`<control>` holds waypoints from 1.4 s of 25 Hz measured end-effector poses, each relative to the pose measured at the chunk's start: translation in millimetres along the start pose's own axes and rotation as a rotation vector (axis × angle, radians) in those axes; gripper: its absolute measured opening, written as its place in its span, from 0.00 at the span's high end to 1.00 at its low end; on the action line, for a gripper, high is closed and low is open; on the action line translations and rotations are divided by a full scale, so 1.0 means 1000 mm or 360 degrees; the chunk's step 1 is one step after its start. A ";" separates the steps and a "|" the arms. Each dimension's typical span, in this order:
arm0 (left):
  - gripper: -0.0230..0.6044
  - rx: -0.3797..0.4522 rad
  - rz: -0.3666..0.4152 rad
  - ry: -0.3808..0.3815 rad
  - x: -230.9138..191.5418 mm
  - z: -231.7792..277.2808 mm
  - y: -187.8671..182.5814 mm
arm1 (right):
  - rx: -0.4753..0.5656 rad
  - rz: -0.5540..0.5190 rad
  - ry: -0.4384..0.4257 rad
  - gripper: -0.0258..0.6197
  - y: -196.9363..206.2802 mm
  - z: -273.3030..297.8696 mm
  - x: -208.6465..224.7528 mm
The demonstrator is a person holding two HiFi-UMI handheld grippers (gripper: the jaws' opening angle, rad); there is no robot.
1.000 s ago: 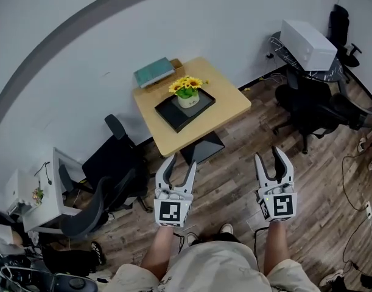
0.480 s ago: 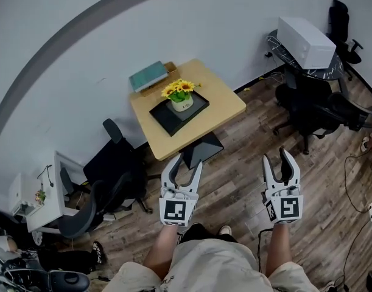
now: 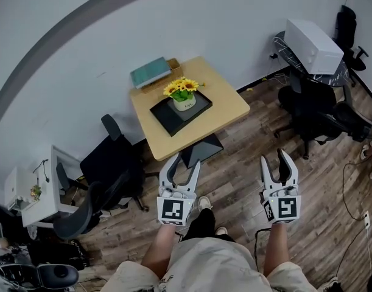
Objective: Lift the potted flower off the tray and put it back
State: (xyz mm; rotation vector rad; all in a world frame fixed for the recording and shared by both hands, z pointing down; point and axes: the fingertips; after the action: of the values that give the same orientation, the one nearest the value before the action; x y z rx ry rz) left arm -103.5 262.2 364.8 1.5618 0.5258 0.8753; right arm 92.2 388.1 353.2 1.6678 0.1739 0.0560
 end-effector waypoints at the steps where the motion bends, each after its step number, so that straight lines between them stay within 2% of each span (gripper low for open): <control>1: 0.63 -0.0008 -0.0006 -0.0006 -0.004 0.004 0.002 | -0.0005 0.0007 0.0003 0.64 0.001 0.006 0.001; 10: 0.63 -0.0052 -0.0063 -0.0095 -0.059 0.037 0.019 | -0.0025 -0.0021 -0.0112 0.64 0.003 0.085 -0.015; 19: 0.63 -0.0047 -0.0126 -0.0205 -0.137 0.064 0.039 | -0.0053 -0.0102 -0.0292 0.64 0.000 0.176 -0.063; 35: 0.63 -0.0057 -0.0176 -0.0320 -0.257 0.124 0.071 | -0.0081 -0.0154 -0.0472 0.64 0.005 0.326 -0.120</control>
State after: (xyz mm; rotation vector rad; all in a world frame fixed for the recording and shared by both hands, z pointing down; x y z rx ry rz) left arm -175.0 -23.2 372.2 1.5530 0.4447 0.6327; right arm 19.5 49.2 331.3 1.5943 0.0279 -0.2570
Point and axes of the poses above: the fingertips, and each gripper's own axes: z forward along the fingers, x to its right, y out of its underside, and after that the axes turned 4 degrees about -y, right-handed
